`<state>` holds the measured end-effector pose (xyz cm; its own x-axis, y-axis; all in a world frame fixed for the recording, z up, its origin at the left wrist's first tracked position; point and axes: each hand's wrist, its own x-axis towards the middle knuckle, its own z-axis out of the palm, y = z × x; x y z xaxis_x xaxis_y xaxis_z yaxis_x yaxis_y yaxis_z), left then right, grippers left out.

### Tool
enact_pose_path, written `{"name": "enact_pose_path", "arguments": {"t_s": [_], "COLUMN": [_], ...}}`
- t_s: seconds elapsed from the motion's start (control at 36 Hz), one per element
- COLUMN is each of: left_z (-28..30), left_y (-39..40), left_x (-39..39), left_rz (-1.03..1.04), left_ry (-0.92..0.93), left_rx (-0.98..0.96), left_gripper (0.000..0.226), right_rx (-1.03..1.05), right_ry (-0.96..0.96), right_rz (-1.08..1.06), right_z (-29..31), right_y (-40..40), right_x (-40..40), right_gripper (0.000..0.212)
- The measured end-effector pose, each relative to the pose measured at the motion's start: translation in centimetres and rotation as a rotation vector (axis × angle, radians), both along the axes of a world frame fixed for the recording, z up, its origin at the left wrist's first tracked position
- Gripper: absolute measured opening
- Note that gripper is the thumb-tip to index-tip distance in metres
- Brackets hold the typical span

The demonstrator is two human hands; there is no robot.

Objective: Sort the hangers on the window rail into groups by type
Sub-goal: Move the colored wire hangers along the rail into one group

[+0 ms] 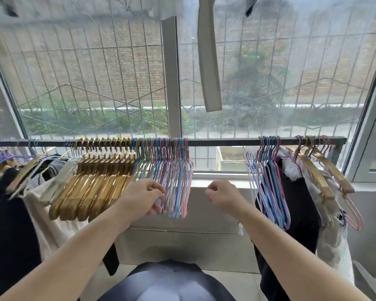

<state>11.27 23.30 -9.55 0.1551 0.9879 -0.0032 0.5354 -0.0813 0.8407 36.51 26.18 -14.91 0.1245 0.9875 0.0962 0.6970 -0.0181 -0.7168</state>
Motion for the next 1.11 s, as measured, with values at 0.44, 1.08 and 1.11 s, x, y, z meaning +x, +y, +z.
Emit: {"name": "enact_pose_path", "arguments": {"t_s": [0.44,1.08,1.11], "left_z": [2.8,2.9,2.9], "left_y": [1.6,2.1,2.0], "left_x": [-0.7,-2.4,-2.3], "left_rz": [0.019,0.042,0.042], "left_ry": [0.042,-0.017,-0.015], "left_rx": [0.060,0.000,-0.004], "left_gripper": [0.014,0.015,0.015], "right_rx": [-0.290,0.320,0.343], "right_ry": [0.209,-0.112,-0.157], "right_rz": [-0.014,-0.233,-0.241], "right_z": [-2.2,4.7,5.2], "right_y": [5.1,-0.5,-0.6], "right_x": [-6.9,-2.7,-2.6], "right_gripper": [0.015,0.031,0.033]}}
